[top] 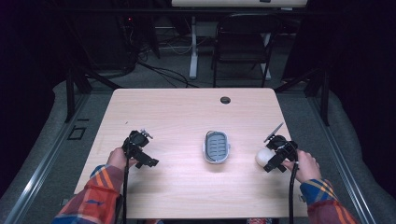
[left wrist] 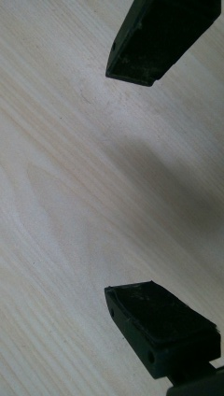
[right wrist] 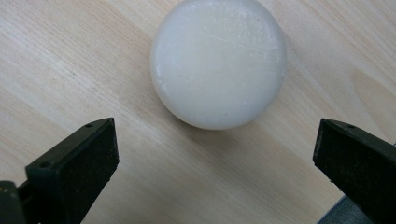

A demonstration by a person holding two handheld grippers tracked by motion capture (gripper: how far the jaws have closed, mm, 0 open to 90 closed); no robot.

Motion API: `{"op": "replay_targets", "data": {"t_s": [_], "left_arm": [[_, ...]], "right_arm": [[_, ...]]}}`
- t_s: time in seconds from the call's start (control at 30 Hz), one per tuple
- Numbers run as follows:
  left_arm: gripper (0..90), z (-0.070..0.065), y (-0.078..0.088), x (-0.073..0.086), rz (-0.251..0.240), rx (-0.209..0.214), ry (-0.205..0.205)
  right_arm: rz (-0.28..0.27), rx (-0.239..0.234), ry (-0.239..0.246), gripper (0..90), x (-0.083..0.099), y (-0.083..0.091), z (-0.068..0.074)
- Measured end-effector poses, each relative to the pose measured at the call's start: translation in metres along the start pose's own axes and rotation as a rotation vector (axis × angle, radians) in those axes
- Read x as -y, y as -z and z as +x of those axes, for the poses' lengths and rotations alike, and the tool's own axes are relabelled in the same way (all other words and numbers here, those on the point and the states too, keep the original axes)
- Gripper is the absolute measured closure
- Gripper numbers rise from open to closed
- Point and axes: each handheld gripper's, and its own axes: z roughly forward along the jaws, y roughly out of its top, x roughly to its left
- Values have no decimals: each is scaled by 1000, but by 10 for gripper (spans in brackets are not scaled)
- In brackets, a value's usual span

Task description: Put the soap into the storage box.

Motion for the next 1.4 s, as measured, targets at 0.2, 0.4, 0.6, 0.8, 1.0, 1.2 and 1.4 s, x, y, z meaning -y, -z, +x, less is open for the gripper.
{"op": "replay_targets", "data": {"t_s": [0.2,0.4,0.6,0.8,1.0,1.2,1.4], "left_arm": [[0,0,0,0,0,1,0],[0,0,0,0,0,1,0],[0,0,0,0,-1,1,-1],[0,0,0,0,-2,1,0],[0,0,0,0,-1,1,-1],[0,0,0,0,-2,1,-1],[0,0,0,0,-2,1,-1]], "right_arm": [[7,-4,-3,0,-6,-2,-2],[-41,-23,-55,0,-13,-10,-2],[-26,-22,-56,0,-21,-9,-5],[-30,-21,-59,0,-29,-11,-5],[-27,-35,-64,0,-32,-16,-6],[-7,-39,-53,0,-36,-18,-6],[6,-35,-41,60,-39,-20,-5]]}}
